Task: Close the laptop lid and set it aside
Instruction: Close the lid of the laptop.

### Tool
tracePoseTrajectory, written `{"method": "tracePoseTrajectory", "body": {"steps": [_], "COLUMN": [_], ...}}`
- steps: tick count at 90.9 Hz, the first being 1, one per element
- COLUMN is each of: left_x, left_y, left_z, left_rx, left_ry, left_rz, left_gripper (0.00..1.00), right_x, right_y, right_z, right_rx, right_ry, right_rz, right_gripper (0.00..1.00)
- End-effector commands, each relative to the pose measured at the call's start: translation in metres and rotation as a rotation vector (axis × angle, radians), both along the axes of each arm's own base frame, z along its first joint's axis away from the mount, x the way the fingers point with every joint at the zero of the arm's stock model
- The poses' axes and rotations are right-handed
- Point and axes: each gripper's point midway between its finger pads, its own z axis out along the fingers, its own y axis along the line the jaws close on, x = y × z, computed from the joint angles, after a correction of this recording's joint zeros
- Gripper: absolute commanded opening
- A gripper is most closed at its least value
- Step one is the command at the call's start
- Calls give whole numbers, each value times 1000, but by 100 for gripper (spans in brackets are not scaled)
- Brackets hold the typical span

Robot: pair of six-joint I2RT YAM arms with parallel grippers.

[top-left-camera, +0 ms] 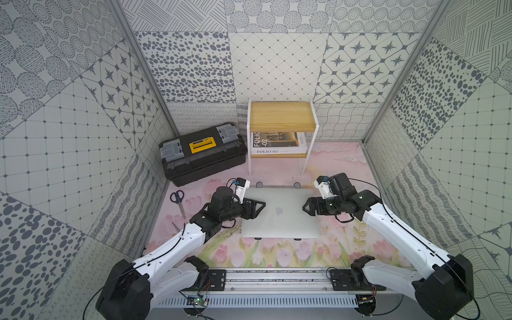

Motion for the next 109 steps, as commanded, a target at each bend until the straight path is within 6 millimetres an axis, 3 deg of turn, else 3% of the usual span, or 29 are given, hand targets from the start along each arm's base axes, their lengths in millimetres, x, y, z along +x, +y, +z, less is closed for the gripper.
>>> {"method": "tracePoseTrajectory", "body": {"steps": [1,12,26,48,67,92,109], "left_x": [-12,-12,-13,-14,-20,-30,-32], "left_y": [16,17,21,36,40,44,51], "left_z": [-45,-40,-28,-15,-31,-55,-63], "left_rx": [101,98,87,9,-16,10,26], "left_ry": [176,167,141,175,238,290,295], "left_rz": [60,64,74,97,92,94,129], "left_gripper": [74,74,74,76,74,69,68], "right_x": [11,18,25,9,-2,-6,3], "right_y": [-1,-10,-41,-22,-4,0,-4], "right_z": [-5,4,23,49,20,-1,-15], "right_rx": [-24,-51,-29,177,208,109,47], "right_ry": [-40,-93,-163,-179,-51,-57,-53], "right_rz": [-8,-56,-267,-133,-50,0,-37], "right_gripper": [92,97,97,97,94,89,87]}}
